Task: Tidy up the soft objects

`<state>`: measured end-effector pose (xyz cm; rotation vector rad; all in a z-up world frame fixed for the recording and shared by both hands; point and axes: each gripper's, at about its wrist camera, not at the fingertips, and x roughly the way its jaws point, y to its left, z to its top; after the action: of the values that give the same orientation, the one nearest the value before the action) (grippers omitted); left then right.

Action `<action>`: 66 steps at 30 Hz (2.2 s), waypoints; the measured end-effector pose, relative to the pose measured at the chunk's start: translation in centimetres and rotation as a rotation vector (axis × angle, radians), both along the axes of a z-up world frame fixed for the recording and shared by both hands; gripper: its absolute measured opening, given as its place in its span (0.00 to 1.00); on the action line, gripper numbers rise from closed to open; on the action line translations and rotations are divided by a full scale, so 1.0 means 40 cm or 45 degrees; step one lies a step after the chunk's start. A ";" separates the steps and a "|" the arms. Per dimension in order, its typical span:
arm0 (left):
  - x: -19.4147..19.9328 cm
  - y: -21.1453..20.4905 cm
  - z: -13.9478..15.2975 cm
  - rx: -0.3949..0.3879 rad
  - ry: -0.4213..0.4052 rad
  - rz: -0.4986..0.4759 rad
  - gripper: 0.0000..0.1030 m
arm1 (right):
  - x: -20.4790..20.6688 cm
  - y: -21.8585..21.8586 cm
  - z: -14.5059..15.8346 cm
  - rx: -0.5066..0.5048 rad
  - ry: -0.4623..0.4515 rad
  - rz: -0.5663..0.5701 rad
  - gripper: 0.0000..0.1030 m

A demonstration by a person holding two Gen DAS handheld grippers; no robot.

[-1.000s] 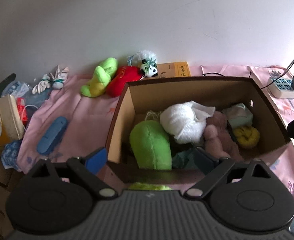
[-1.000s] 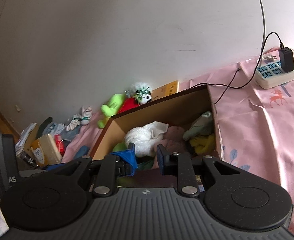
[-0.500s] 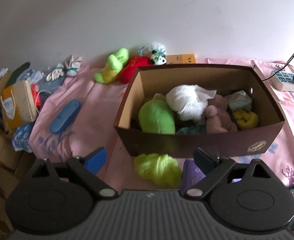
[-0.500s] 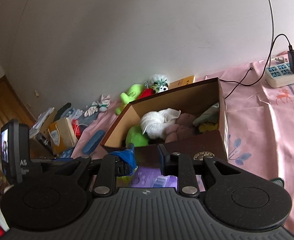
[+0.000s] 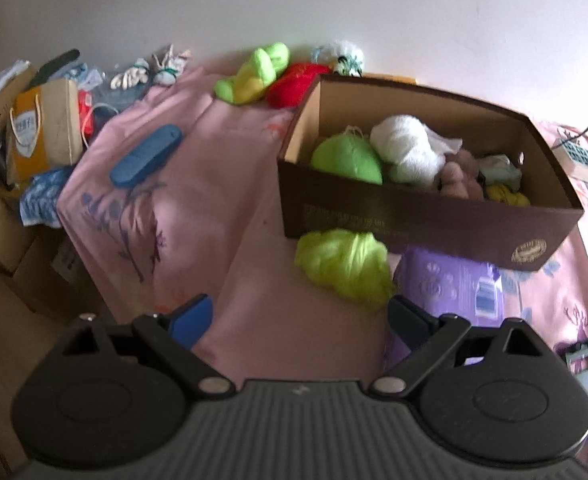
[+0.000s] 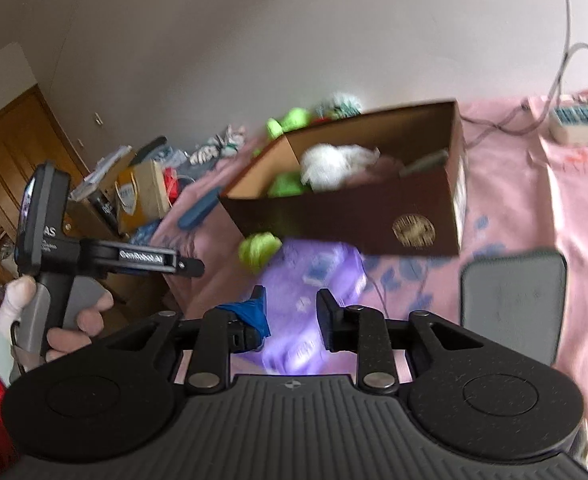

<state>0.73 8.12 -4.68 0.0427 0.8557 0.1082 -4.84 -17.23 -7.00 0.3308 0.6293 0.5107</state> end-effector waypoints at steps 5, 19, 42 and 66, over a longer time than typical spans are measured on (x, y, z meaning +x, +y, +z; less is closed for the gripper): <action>-0.011 0.001 -0.031 -0.027 0.048 -0.020 0.92 | -0.034 -0.037 -0.038 -0.021 0.090 -0.033 0.10; -0.018 -0.087 -0.068 -0.080 0.099 -0.229 0.92 | -0.166 -0.203 -0.074 -0.169 0.234 -0.301 0.12; 0.068 -0.182 -0.066 -0.068 0.108 -0.284 0.92 | -0.135 -0.346 -0.193 0.139 0.495 -0.478 0.20; 0.154 0.014 -0.094 -0.111 0.130 0.073 0.92 | -0.101 -0.327 -0.202 0.230 0.515 -0.424 0.25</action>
<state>6.89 8.67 -8.45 -0.0589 0.9632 0.1232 -8.88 -30.31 -15.09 0.7075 0.9007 0.1782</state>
